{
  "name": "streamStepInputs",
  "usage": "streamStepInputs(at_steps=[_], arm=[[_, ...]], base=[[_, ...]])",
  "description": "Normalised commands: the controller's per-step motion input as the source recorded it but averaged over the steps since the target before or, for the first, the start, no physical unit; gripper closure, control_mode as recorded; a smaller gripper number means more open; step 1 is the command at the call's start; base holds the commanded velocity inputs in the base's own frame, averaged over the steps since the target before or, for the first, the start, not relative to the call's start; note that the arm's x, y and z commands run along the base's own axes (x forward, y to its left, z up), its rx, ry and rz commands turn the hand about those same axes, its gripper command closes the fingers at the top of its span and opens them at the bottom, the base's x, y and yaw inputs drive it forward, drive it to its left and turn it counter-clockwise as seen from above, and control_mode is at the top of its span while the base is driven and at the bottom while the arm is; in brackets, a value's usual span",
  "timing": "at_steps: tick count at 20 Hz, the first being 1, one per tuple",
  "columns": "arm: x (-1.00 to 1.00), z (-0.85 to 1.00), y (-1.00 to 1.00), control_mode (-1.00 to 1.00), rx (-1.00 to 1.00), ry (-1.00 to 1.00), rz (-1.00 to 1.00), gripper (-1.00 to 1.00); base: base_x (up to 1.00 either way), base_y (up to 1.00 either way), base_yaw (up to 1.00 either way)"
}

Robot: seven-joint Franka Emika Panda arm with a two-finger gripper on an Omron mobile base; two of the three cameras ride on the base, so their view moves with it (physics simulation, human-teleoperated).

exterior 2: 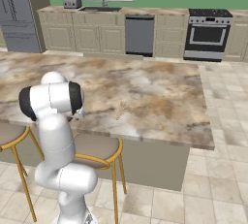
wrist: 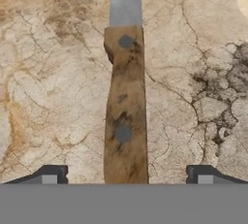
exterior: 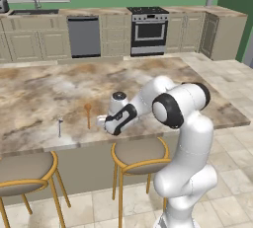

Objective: Pick up the metallic utensils from the counter and place them in the open drawer. Make sure not to pick up any wooden utensils.

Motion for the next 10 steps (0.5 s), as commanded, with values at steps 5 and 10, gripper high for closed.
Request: streamStepInputs(at_steps=[5,10], arm=[[0.01,-0.08,0.01,-1.0,0.0,0.0,-0.01,1.0],[-0.13,0.08,-0.09,-1.0,0.0,-0.01,0.0,1.0]], base=[[0.0,0.0,0.0],[0.0,0.0,0.0]])
